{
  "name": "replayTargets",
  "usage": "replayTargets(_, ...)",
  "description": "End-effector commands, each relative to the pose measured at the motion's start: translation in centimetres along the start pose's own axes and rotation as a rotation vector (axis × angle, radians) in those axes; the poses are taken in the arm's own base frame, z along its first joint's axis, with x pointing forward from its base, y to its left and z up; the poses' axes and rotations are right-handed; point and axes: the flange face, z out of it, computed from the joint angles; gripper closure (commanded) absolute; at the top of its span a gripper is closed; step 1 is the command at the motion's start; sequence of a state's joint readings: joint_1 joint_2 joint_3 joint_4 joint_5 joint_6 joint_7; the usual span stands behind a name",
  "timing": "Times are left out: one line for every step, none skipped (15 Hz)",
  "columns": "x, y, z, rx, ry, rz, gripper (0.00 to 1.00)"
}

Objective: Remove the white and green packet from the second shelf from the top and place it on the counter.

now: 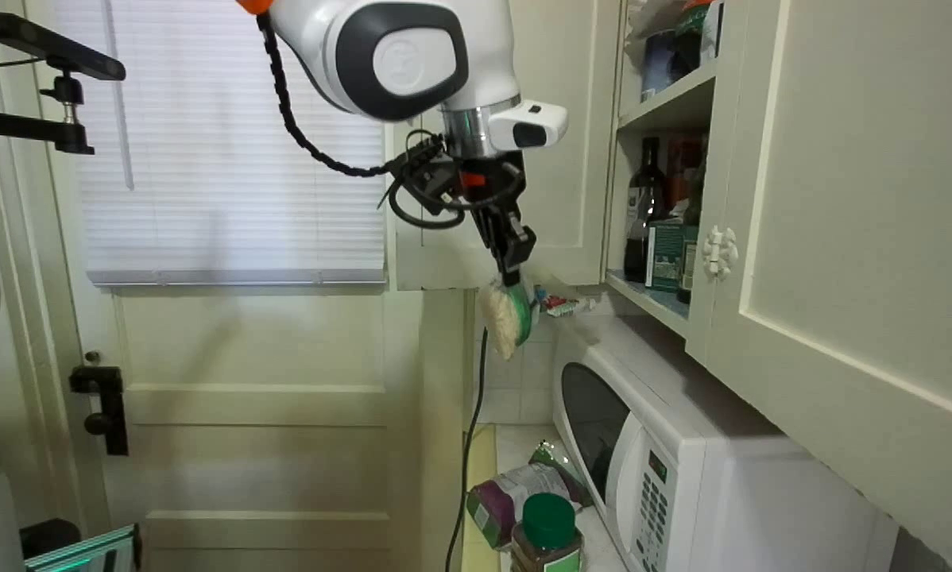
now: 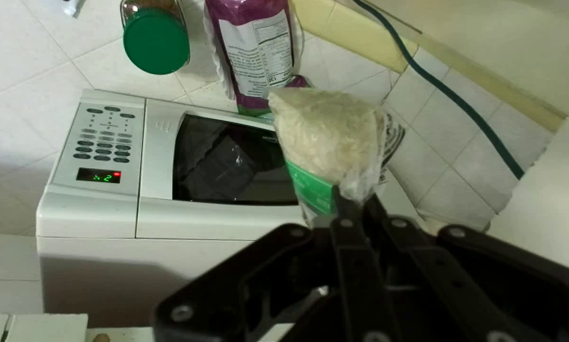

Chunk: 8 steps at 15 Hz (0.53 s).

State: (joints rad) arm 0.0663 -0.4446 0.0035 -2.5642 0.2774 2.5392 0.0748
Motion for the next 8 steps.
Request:
replayTargets(-2.0,0.7,4.7,0.031,0.045,-0.050,0.98)
replayTargets(-2.6,0.9,6.0,0.040,0.055,-0.046,0.98)
replayTargets(-3.1,0.9,7.2,0.062,0.038,-0.027,0.98)
replayTargets(-2.3,0.7,5.6,0.029,0.034,-0.033,0.93)
replayTargets(-2.8,0.8,6.7,0.039,0.027,-0.032,0.93)
replayTargets(-3.1,0.8,7.3,0.042,0.019,-0.030,0.93)
replayTargets(-3.1,0.8,7.6,0.042,0.014,-0.029,0.93)
replayTargets(-3.2,0.8,7.7,0.042,0.014,-0.029,0.93)
